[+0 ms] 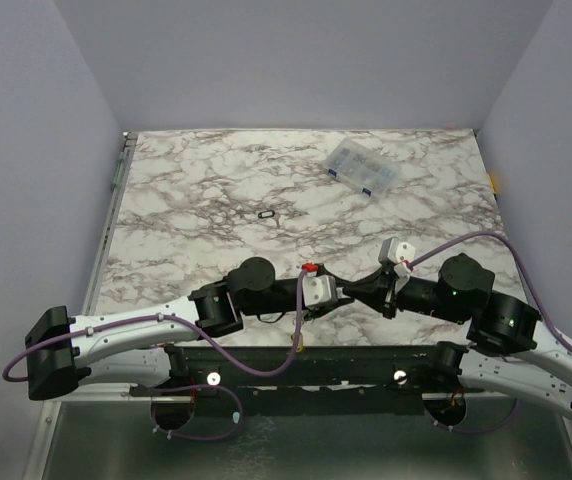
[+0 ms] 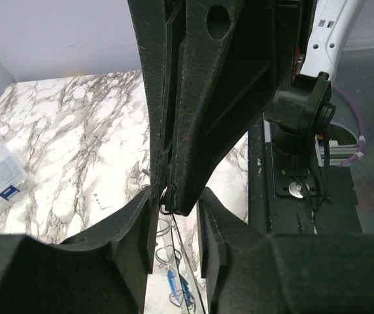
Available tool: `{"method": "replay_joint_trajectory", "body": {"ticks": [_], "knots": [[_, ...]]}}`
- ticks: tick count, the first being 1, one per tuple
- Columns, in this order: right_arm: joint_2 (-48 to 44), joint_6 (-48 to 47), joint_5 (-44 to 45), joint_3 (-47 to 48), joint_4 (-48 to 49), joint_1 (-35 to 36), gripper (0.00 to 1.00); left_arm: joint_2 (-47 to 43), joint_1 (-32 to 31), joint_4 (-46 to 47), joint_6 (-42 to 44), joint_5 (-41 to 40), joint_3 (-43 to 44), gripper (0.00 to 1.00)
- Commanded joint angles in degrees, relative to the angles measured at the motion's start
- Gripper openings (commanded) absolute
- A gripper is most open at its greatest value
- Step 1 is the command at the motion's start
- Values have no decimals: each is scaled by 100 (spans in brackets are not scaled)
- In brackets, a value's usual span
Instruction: Put the keys on the keyring
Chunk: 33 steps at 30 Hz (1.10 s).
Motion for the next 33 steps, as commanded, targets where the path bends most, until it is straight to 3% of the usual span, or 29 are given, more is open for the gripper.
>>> {"method": "replay_joint_trajectory", "body": {"ticks": [1, 4, 10, 11, 15, 17, 23, 33], "knots": [[17, 101, -281, 174, 476, 29, 1, -47, -37, 297, -28, 24, -146, 24], [26, 109, -304, 177, 510, 30, 1, -76, -34, 319, -27, -43, -172, 0], [-8, 219, -136, 131, 613, 35, 2, -147, -36, 318, -157, -190, -218, 0], [-17, 264, -58, 126, 619, 34, 8, -166, -36, 321, -161, -207, -235, 0], [-48, 285, 87, 175, 570, 34, 47, -245, -31, 321, -166, -311, -285, 0], [-94, 283, 131, 270, 484, 31, 55, -279, -35, 318, -153, -358, -305, 0], [-490, -140, 171, 603, 197, 29, 57, -468, -32, 318, -51, -434, -384, 0], [-880, -503, -969, 769, 144, 29, 63, -666, -35, -75, 288, -687, -310, 0]]}}
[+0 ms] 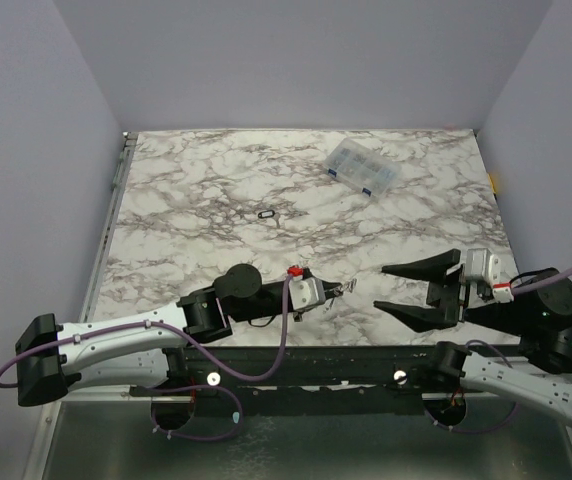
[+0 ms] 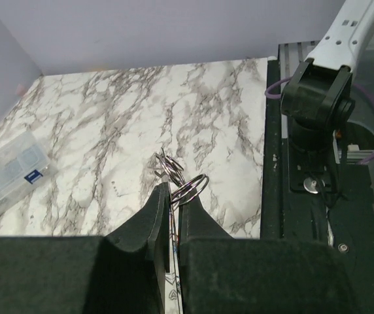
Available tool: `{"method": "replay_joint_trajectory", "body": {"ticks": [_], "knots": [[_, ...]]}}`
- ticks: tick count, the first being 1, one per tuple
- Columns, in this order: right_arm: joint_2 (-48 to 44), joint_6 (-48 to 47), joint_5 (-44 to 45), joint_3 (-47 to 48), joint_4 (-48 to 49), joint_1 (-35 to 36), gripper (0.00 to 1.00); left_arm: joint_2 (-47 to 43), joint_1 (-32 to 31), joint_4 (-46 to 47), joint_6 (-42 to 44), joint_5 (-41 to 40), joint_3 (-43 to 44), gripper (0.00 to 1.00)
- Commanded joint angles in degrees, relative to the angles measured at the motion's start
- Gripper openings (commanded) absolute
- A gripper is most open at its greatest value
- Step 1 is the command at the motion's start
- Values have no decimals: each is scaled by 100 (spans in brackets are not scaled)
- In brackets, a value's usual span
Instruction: Put the keys on the keyring
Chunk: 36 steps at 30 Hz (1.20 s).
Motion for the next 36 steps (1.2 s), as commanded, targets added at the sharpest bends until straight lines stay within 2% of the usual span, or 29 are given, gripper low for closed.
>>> {"method": "replay_joint_trajectory", "body": {"ticks": [1, 5, 12, 16, 24, 30, 36], "knots": [[218, -200, -566, 114, -129, 22, 63, -170, -7, -205, 244, -217, 119, 0], [546, -389, -497, 90, -195, 27, 61, -240, -9, -344, 261, -186, 188, 0], [1130, -886, -428, -15, -377, 24, 43, -229, 0, -678, 29, 30, 328, 0], [1364, -1055, -414, -38, -489, 29, 39, -200, 8, -754, -143, -5, 380, 0], [1655, -1194, -357, -170, -567, 28, 39, -178, 61, -764, -356, -45, 474, 0], [1833, -1198, -326, -161, -507, 28, 44, -231, 75, -821, -407, -19, 506, 0], [1966, -1236, -351, -207, -632, 22, 45, -187, 83, -853, -431, -49, 584, 0]]}}
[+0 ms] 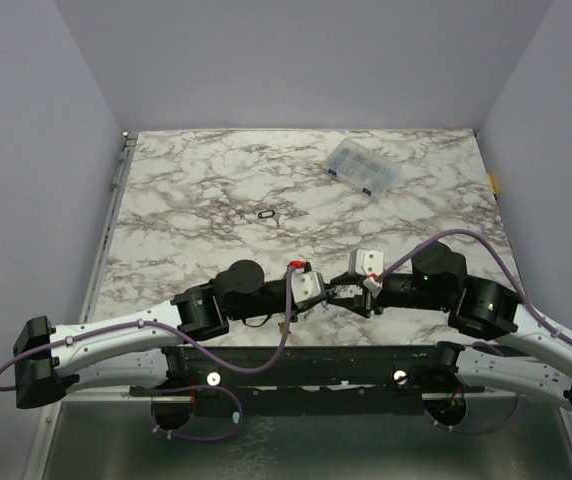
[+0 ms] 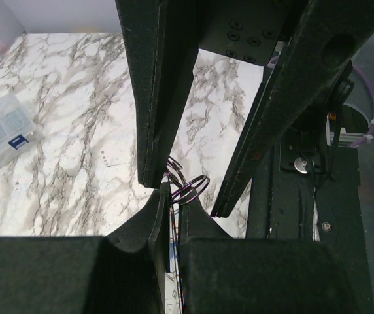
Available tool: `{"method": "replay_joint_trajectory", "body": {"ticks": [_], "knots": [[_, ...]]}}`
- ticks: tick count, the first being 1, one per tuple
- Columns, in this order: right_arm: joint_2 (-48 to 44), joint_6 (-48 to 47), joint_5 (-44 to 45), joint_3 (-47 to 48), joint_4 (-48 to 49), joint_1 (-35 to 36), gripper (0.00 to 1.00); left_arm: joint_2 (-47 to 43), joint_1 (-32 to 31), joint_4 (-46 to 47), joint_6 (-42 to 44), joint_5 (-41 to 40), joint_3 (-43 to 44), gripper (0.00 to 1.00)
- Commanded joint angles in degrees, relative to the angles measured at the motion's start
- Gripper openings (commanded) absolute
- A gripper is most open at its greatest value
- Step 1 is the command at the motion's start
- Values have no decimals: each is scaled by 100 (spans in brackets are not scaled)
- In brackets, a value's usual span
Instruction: Put the keys on the keyring
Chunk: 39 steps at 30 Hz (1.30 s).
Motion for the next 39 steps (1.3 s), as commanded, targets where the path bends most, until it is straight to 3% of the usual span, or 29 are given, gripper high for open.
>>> {"method": "replay_joint_trajectory", "body": {"ticks": [1, 10, 20, 39], "knots": [[21, -106, 0, -59, -139, 25, 45, -68, 29, 166, -90, 30, 313, 0], [39, -276, 268, -127, -112, 19, 40, -49, 35, 178, -155, 120, 330, 0], [-204, -403, 772, -84, -58, 18, 23, -65, 44, 224, -229, 211, 289, 0], [-357, -512, 964, -13, -227, 22, 17, -119, 44, 271, -130, 312, 184, 0]]}}
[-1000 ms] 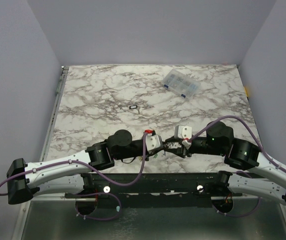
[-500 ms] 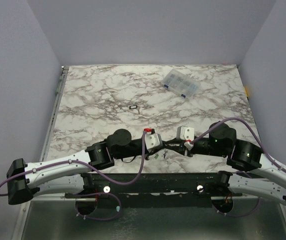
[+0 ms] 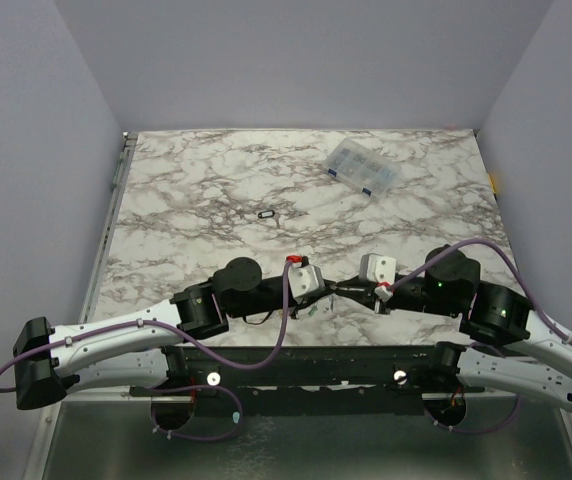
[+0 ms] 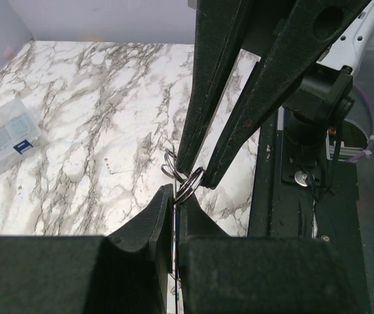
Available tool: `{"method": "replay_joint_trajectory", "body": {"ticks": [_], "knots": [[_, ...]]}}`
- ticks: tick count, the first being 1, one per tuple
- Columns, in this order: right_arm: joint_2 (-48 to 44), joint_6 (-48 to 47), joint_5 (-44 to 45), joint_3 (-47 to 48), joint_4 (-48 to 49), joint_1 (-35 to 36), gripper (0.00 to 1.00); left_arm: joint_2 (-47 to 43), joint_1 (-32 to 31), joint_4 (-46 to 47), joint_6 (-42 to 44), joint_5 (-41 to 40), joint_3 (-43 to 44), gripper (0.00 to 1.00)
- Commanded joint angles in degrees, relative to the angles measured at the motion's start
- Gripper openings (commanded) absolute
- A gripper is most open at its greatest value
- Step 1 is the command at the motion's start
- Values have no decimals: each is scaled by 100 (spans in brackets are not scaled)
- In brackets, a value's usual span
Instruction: Put the keys on the keyring
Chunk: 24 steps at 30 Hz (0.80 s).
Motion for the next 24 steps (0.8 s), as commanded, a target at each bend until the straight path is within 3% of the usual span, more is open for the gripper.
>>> {"method": "replay_joint_trajectory", "body": {"ticks": [1, 24], "knots": [[-12, -151, 507, 17, -154, -36, 17, -119, -24, 193, 49, 326, 110, 0], [548, -379, 1026, -97, 392, -38, 17, 103, -24, 185, 65, 836, 126, 0]]}}
